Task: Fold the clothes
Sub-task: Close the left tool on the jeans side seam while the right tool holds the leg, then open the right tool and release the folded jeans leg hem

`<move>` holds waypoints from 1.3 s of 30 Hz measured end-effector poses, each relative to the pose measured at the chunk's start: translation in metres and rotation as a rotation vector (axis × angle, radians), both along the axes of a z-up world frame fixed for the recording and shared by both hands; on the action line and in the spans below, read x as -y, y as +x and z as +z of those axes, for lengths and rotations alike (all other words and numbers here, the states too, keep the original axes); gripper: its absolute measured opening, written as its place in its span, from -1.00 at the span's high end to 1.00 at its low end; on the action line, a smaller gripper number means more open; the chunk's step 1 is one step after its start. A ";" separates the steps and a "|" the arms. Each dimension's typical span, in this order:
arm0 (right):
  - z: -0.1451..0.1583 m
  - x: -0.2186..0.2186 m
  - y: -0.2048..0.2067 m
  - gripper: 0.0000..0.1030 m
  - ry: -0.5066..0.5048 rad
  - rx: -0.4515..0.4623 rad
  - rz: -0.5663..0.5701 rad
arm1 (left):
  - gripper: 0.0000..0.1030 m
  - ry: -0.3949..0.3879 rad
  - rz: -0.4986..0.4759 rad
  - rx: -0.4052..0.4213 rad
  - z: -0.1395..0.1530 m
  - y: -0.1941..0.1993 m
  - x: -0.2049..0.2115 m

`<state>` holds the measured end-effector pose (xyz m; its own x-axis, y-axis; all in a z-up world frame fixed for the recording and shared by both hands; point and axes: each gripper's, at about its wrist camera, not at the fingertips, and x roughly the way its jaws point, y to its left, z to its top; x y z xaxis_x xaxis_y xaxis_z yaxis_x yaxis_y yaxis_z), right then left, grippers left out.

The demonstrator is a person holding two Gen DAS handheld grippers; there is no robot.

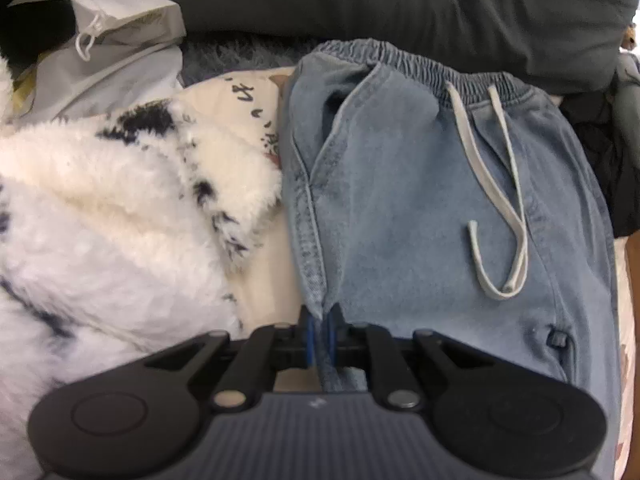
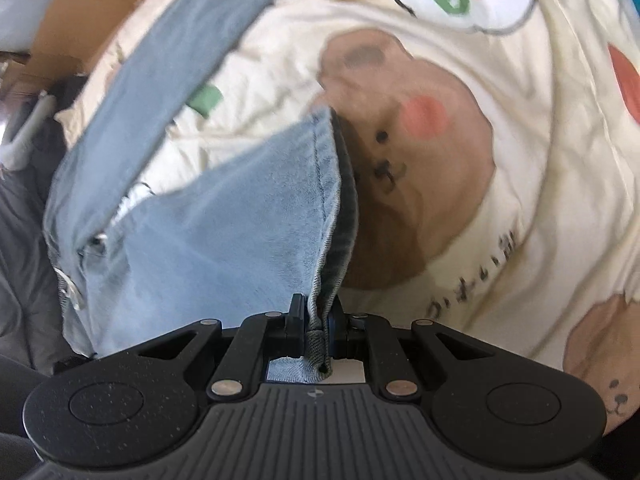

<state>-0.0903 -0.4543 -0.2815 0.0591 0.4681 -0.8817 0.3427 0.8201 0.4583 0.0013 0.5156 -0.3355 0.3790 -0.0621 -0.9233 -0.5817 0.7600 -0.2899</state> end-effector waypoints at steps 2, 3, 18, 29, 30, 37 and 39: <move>-0.006 0.000 -0.009 0.83 -0.012 -0.021 -0.006 | 0.85 0.001 -0.007 -0.002 0.000 0.000 0.002; -0.007 -0.001 -0.013 0.83 -0.015 -0.029 -0.008 | 0.85 0.002 -0.013 -0.002 0.001 0.001 0.003; -0.052 0.004 -0.066 0.83 -0.027 -0.130 -0.068 | 0.85 0.032 -0.087 -0.083 0.001 0.012 0.006; -0.051 0.006 -0.075 0.83 -0.057 -0.137 -0.071 | 0.85 0.046 -0.110 -0.112 0.006 0.008 0.013; -0.050 0.006 -0.074 0.83 -0.058 -0.135 -0.063 | 0.85 0.049 -0.115 -0.112 0.007 0.008 0.014; -0.047 0.007 -0.072 0.83 -0.057 -0.135 -0.042 | 0.85 0.060 -0.124 -0.133 0.004 0.008 0.016; -0.055 0.004 -0.074 0.83 -0.063 -0.153 -0.042 | 0.81 0.060 -0.119 -0.157 -0.001 0.010 0.016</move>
